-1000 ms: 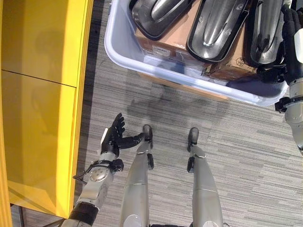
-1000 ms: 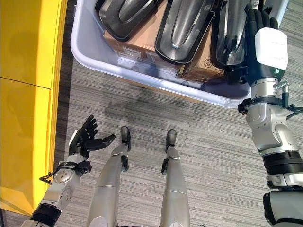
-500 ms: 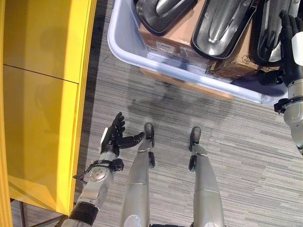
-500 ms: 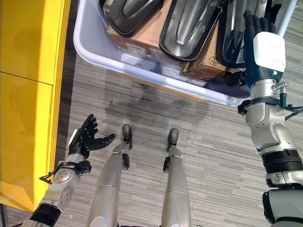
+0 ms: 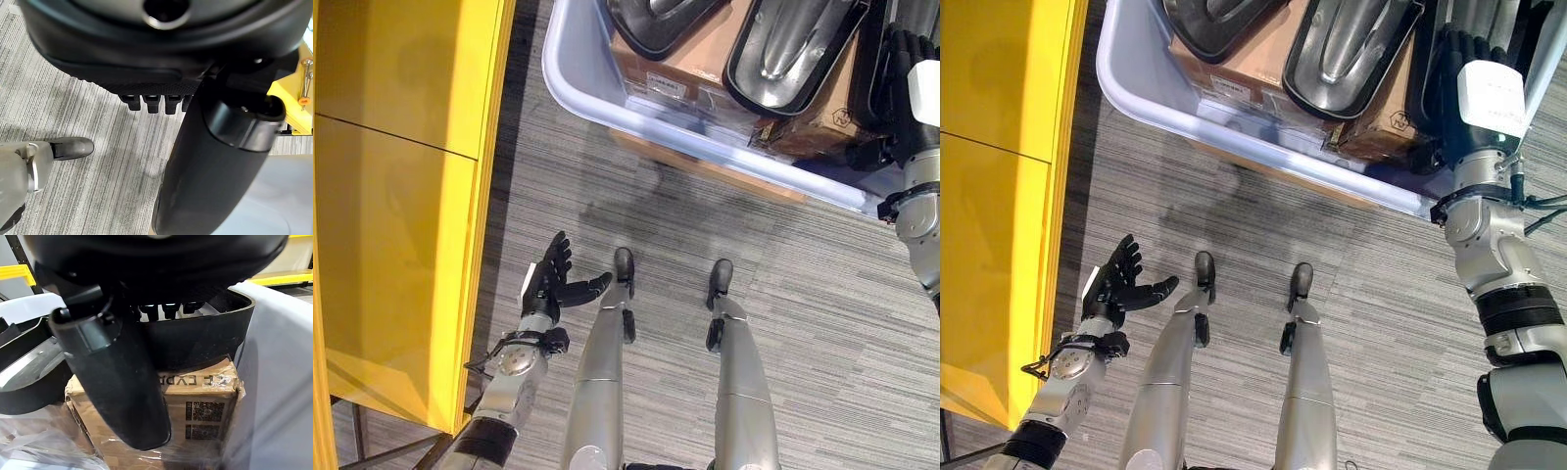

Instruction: Move parts from the plastic box to the shelf.

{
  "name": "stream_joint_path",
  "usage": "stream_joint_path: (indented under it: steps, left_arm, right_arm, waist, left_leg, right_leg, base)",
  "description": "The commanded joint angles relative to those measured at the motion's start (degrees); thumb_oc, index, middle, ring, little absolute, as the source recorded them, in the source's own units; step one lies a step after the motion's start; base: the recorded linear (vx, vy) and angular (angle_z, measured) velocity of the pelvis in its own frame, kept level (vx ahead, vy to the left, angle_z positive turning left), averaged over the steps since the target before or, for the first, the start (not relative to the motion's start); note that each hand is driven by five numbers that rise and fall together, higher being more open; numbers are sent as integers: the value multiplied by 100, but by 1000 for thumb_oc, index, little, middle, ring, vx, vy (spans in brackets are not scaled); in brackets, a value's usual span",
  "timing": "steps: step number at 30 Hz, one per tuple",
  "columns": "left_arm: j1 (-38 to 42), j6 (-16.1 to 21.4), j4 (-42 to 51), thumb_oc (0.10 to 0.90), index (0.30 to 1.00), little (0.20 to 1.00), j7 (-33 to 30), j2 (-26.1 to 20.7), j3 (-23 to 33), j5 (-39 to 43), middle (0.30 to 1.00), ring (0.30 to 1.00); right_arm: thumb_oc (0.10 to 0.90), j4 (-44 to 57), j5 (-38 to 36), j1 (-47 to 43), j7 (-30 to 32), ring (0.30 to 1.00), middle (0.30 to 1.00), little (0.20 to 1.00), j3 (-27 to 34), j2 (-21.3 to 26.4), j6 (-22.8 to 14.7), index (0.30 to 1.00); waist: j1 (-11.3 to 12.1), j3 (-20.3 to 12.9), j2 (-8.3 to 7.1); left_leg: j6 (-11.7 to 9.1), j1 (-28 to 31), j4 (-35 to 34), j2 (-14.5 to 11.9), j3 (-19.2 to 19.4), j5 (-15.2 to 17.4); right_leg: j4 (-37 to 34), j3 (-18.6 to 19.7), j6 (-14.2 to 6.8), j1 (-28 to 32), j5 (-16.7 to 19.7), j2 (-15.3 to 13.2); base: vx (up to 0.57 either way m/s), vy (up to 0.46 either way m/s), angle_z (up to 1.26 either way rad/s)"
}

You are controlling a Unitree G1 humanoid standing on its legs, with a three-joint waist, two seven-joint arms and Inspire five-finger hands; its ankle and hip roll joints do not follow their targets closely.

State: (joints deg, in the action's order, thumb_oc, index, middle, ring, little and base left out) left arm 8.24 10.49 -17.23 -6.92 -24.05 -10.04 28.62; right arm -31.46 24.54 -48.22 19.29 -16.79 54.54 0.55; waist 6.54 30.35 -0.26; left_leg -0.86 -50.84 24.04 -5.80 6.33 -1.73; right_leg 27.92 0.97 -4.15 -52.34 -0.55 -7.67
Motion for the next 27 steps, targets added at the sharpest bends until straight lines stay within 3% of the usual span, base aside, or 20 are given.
stream_joint_path:
  steps: [1,4,5,6,7,8,9,11,12,16,17,19,24,27]
  left_arm:
    - [-216,420,618,900,1000,1000,-100,-294,10,26,1000,1000]
    - [-211,426,643,900,1000,1000,-115,-314,-22,57,1000,1000]
    - [-215,443,651,900,1000,1000,-136,-329,-67,102,1000,1000]
    - [-215,443,647,900,1000,1000,-130,-325,-68,107,1000,1000]
    - [-209,440,641,900,1000,1000,-129,-322,-67,108,1000,1000]
    - [-214,442,655,900,1000,1000,-127,-319,-79,107,1000,1000]
    - [-210,437,650,900,1000,1000,-126,-319,-79,107,1000,1000]
    - [-204,450,629,900,1000,1000,-130,-306,-85,112,1000,1000]
    - [-200,446,622,900,1000,1000,-129,-305,-87,112,1000,1000]
    - [-166,431,576,900,1000,1000,-145,-303,-91,100,1000,1000]
    - [-158,431,557,900,1000,1000,-152,-286,-104,88,1000,1000]
    - [-150,425,563,900,1000,1000,-146,-278,-116,87,1000,1000]
    - [-147,409,506,900,1000,1000,-145,-226,-103,60,1000,1000]
    - [-145,381,448,900,1000,1000,-111,-214,-108,34,1000,1000]
  right_arm:
    - [900,-40,-109,-581,243,1000,1000,1000,-129,595,23,1000]
    - [900,-442,-280,-796,191,1000,1000,1000,-396,549,43,1000]
    - [900,-690,-433,-923,134,1000,1000,1000,-575,442,47,1000]
    - [769,-739,-450,-940,105,816,816,816,-633,432,46,816]
    - [724,-747,-451,-951,102,753,753,753,-642,432,45,753]
    - [620,-793,-522,-929,58,607,607,607,-678,374,38,607]
    - [402,-799,-523,-934,54,303,303,303,-683,375,38,303]
    - [400,-811,-602,-877,-36,300,300,300,-736,320,27,300]
    - [400,-816,-602,-881,-40,300,300,300,-740,321,27,300]
    - [400,-739,-697,-776,-150,300,300,300,-784,251,-10,300]
    - [400,-664,-725,-685,-160,300,300,300,-748,234,-27,300]
    - [400,-614,-746,-622,-176,300,300,300,-731,224,-49,300]
    - [400,-116,-784,40,-206,300,300,300,-365,96,-112,300]
    - [400,427,-798,844,-242,300,300,300,85,-116,-222,300]
  waist:
    - [-38,-58,320]
    - [-45,-56,346]
    - [-22,-55,356]
    - [-32,-55,362]
    - [-38,-55,357]
    - [-37,-55,365]
    - [-41,-55,359]
    - [-48,-55,378]
    - [-53,-55,374]
    - [-71,-55,341]
    - [-72,-55,323]
    - [-85,-55,304]
    - [-121,-55,216]
    - [-114,-56,118]
  left_leg:
    - [-163,-4,314,-94,-735,732]
    - [-133,-137,357,-69,-774,731]
    - [-86,-269,340,-70,-771,560]
    - [-84,-278,334,-67,-773,556]
    - [-115,-190,353,-57,-805,712]
    - [-81,-284,327,-58,-789,549]
    - [-112,-195,349,-48,-821,706]
    - [-83,-286,309,-44,-808,533]
    - [-114,-193,329,-33,-840,690]
    - [-113,-162,334,-19,-868,691]
    - [-84,-219,297,-23,-845,533]
    - [-110,-101,310,-5,-886,691]
    - [-90,78,180,4,-868,520]
    - [-103,525,11,38,-892,494]
  right_leg:
    - [456,34,-175,403,-533,52]
    - [574,56,-150,254,-560,38]
    - [580,30,-122,117,-432,37]
    - [587,30,-117,106,-440,38]
    - [620,58,-140,186,-571,40]
    - [610,40,-105,88,-448,45]
    - [645,68,-128,169,-581,47]
    - [617,49,-96,62,-452,49]
    - [650,76,-120,146,-586,51]
    - [660,80,-105,172,-605,73]
    - [612,49,-82,131,-473,73]
    - [641,78,-105,251,-609,83]
    - [507,34,-75,454,-465,95]
    - [333,-17,-89,949,-463,92]
  base:
    - [68,-22,5]
    - [-12,-14,6]
    - [-82,0,0]
    - [0,0,0]
    - [0,0,0]
    - [68,-8,2]
    - [-76,0,2]
    - [0,0,0]
    - [69,-14,0]
    - [-10,10,4]
    - [0,0,0]
    - [32,-3,0]
    - [-55,3,1]
    - [-8,1,3]
